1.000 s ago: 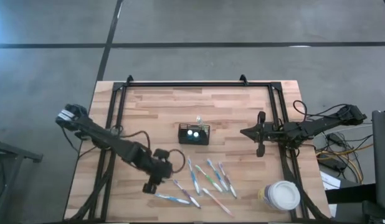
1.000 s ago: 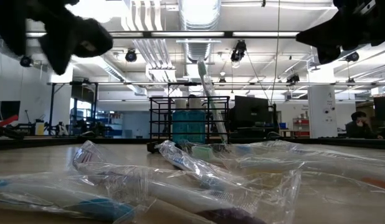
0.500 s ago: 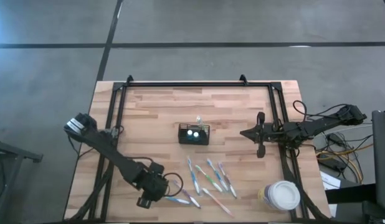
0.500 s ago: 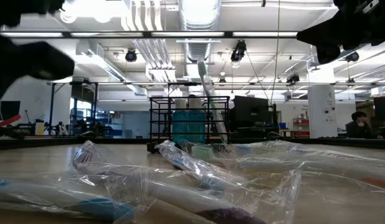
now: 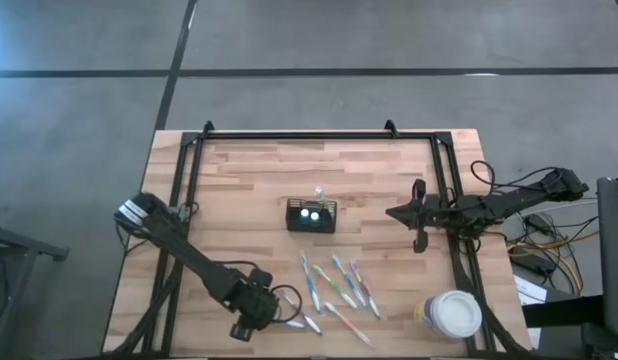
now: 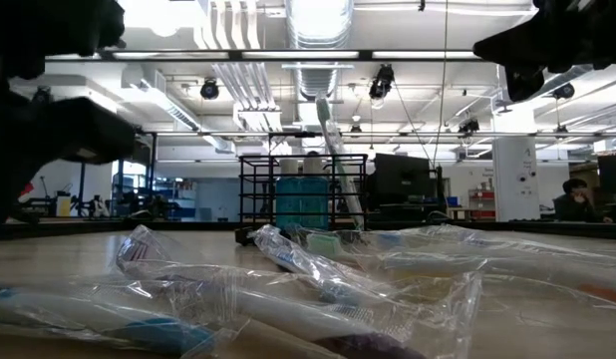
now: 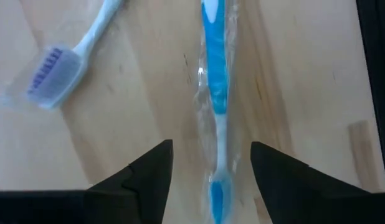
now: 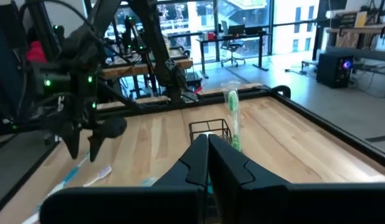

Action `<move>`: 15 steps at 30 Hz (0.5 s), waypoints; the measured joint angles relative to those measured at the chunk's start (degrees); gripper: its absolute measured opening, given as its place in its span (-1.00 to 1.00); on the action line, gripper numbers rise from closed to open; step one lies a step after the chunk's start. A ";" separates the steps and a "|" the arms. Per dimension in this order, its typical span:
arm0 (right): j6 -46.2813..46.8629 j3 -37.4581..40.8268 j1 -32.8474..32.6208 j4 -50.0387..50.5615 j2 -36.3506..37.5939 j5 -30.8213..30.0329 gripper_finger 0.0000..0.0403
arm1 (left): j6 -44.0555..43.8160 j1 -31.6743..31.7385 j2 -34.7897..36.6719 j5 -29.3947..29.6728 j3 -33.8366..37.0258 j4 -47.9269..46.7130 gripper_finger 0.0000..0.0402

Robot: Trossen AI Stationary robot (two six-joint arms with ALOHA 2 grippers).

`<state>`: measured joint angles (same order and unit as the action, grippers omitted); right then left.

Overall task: Pick & Place toothbrushing station
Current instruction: Put the left blue toothbrush into the black wire organizer

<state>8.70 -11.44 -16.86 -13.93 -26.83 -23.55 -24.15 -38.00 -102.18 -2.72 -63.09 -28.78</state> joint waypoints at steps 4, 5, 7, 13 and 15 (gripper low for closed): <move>0.56 0.00 0.00 0.00 0.00 0.00 -0.96 | -0.38 -0.71 -2.46 1.68 -0.37 1.40 0.05; 0.87 0.00 0.01 0.00 0.00 0.00 -0.96 | -0.45 -0.84 -3.27 2.50 -0.75 1.20 0.04; 1.66 0.00 0.01 0.00 0.00 0.00 -0.96 | -0.58 -0.93 -4.72 3.35 -1.09 0.89 0.00; 3.35 0.00 0.00 0.02 0.00 0.00 -0.96 | -1.08 -0.96 -8.50 3.99 -1.57 -0.57 -0.39; 3.35 0.00 0.00 0.00 0.00 0.29 -0.96 | -0.12 -1.05 -8.78 4.17 -1.61 -1.44 -0.64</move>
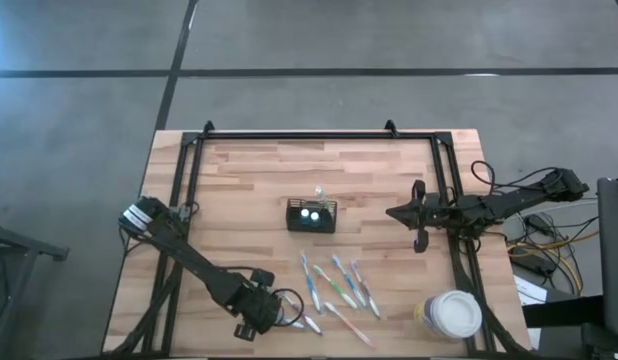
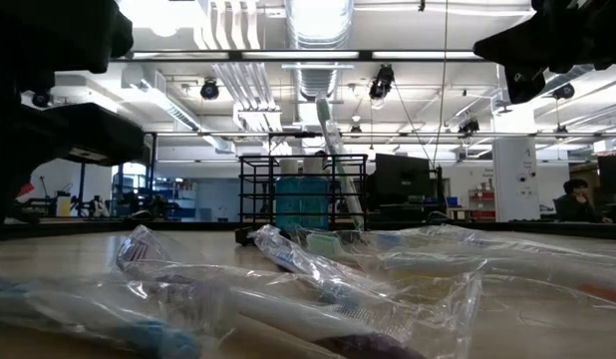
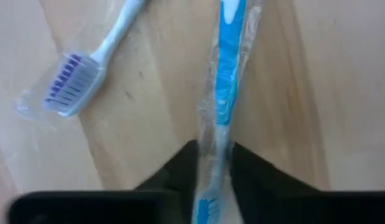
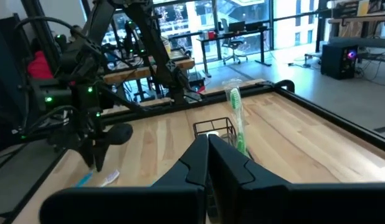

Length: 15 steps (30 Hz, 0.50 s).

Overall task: Pick & Place toothbrushing station
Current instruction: Put the left blue toothbrush into the black wire organizer

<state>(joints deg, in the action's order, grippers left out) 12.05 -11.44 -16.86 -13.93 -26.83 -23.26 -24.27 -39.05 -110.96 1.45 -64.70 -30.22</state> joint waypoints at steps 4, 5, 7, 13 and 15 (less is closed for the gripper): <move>-0.03 0.00 0.00 0.00 0.00 0.78 -0.96 | 2.36 -0.09 1.96 0.41 -0.10 -2.27 -0.93; -0.06 0.00 0.00 -0.02 0.00 0.78 -0.96 | 3.20 -0.13 2.92 0.43 -0.16 -2.55 -0.92; -0.43 0.00 0.00 -0.05 0.00 0.80 -0.96 | 5.23 -0.10 5.48 0.41 -0.27 -3.58 -0.93; -0.68 0.00 0.00 -0.17 0.00 0.85 -0.96 | 9.28 -0.26 15.09 4.64 -3.60 -16.72 -0.97; -0.66 0.00 0.00 -0.33 -0.06 0.84 -0.96 | 10.62 -0.17 18.46 8.34 -4.60 -23.50 -0.97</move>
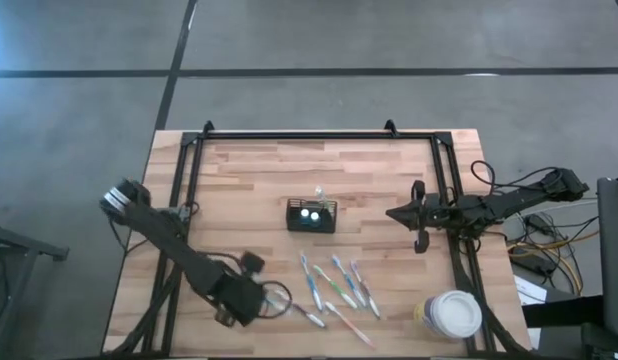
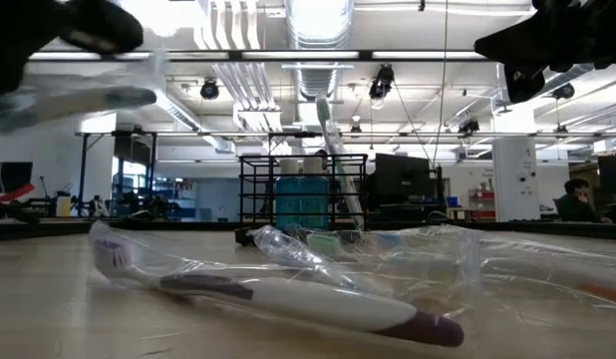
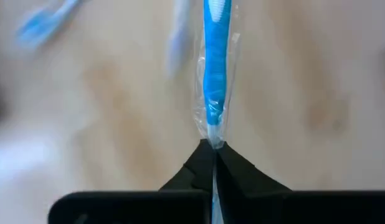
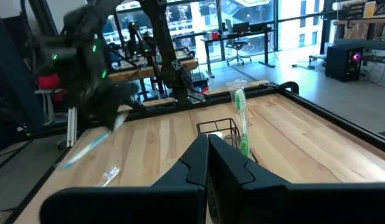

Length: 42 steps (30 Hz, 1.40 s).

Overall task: Pick & Place toothbrushing station
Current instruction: Put the left blue toothbrush into the black wire organizer

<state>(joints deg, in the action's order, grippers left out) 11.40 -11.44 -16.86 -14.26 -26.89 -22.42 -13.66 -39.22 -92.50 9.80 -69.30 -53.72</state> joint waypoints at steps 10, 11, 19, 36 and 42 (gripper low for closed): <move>-1.52 -0.01 0.00 -8.65 -5.62 0.80 -0.96 | 14.86 1.24 15.23 35.08 -0.89 -6.29 -1.00; -1.52 -0.02 0.00 -9.87 -6.49 1.51 -0.96 | 17.09 1.58 16.20 38.57 -0.76 -5.94 -1.00; -0.58 -7.26 0.00 -7.46 -14.34 6.47 -0.95 | 36.00 9.60 17.24 46.99 -0.52 -3.35 -1.00; -1.27 -58.80 1.07 48.30 -47.63 -11.19 0.04 | 72.95 18.98 9.87 51.79 -0.41 24.91 -1.00; -2.63 -70.79 3.94 54.89 -54.66 -3.36 0.13 | 84.76 19.02 8.30 55.11 -0.41 36.24 -1.00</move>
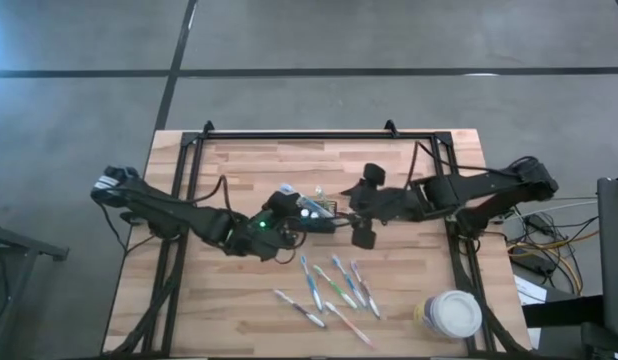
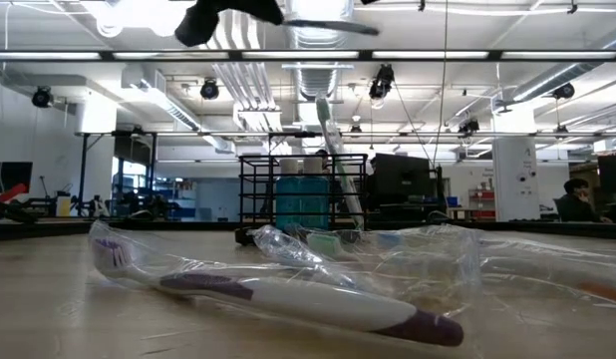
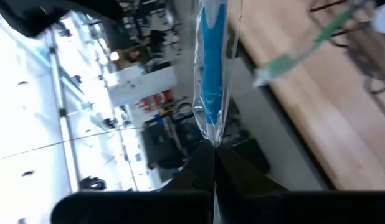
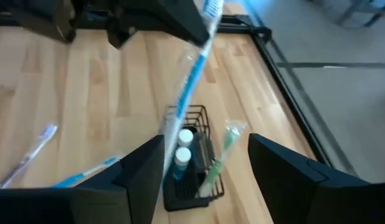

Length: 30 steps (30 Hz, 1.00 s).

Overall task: Pick & Place toothbrushing station
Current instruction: Put the left blue toothbrush into the black wire organizer

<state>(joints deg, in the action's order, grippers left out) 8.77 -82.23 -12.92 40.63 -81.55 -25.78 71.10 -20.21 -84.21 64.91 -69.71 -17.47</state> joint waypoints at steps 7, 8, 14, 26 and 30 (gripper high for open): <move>-0.16 -3.92 3.44 3.05 -3.53 3.36 0.11 | 7.27 -0.04 -1.32 2.27 0.00 9.54 -1.00; -0.05 -3.92 3.82 3.18 -3.70 3.43 0.12 | 7.46 -0.04 -1.43 2.26 0.00 9.85 -1.00; 0.55 -2.93 5.98 3.95 -3.89 8.27 0.12 | 7.73 -0.03 -1.46 2.25 0.00 10.20 -1.00; -0.99 -2.89 6.40 1.02 -3.07 15.36 0.12 | 7.53 2.13 -1.46 2.23 0.04 10.19 -1.00; 0.09 -2.83 6.87 1.29 -3.73 15.44 0.12 | 7.55 2.43 -1.46 2.22 0.07 10.83 -1.00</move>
<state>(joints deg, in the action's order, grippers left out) 8.85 -85.06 -6.05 41.92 -85.28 -10.34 78.65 -17.78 -85.67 67.13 -69.65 -6.64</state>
